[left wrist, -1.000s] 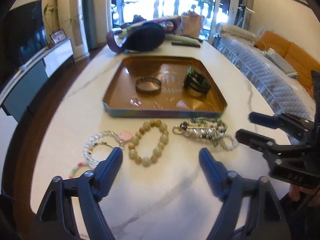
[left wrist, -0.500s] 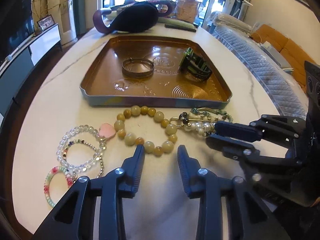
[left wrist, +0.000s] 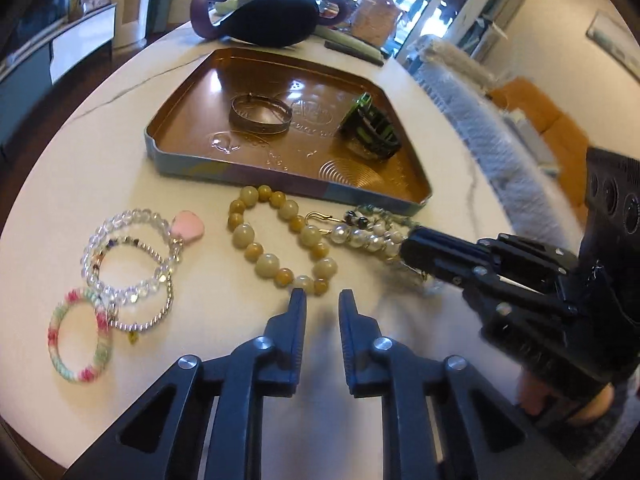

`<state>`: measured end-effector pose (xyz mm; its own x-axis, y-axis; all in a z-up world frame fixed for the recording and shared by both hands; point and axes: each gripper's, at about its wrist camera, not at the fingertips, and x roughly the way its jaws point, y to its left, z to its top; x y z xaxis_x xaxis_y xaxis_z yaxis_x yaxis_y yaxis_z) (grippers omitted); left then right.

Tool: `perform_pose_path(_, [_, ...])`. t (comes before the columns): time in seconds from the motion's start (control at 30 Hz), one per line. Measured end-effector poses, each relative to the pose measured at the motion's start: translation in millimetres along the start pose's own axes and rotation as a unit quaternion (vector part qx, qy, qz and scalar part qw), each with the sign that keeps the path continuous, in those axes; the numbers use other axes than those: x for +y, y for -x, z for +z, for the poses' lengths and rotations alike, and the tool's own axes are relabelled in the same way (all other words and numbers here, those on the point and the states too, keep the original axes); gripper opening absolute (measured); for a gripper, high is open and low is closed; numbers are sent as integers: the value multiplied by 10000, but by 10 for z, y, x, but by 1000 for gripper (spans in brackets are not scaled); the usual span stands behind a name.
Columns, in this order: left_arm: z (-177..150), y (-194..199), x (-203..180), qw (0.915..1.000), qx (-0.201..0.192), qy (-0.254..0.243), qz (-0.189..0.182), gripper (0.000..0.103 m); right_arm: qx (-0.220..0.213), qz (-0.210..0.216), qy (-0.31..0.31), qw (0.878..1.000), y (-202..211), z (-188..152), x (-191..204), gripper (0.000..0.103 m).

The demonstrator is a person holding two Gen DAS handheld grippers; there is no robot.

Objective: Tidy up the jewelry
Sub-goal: 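Grasp the black-and-white beaded bracelet with the right tool and lift it from the tangle, then lower the beaded bracelet onto the table and open the right tool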

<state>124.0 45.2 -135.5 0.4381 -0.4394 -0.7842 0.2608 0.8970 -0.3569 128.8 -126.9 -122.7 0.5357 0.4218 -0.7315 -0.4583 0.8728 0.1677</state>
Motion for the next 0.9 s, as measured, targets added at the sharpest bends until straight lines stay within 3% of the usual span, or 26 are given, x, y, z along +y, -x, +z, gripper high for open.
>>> perform_pose_path(0.3, [10, 60, -49, 9970, -198, -247, 703, 24, -750, -156, -293, 9966, 606, 68, -166, 7])
perform_pose_path(0.4, [45, -58, 0, 9948, -80, -231, 992, 30, -604, -360, -394, 9967, 570, 66, -274, 7])
perform_pose_path(0.5, [117, -129, 25, 9946, -99, -172, 1016, 37, -255, -518, -623, 9964, 388, 11, -438, 7])
perform_pose_path(0.57, [175, -162, 33, 9938, -167, -134, 1090, 47, -28, -594, -774, 9952, 258, -40, -536, 7])
perform_pose_path(0.63, [217, -201, 36, 9896, -215, -136, 1418, 55, 239, -564, -988, 9932, 120, -91, -651, 7])
perform_pose_path(0.8, [275, -191, 102, 9928, -329, 104, 1144, 59, 256, -645, -1110, 9914, 120, -123, -729, 7])
perform_pose_path(0.9, [346, -199, 90, 9898, -421, 3, 1358, 61, 195, -846, -877, 9924, 153, -111, -677, 8])
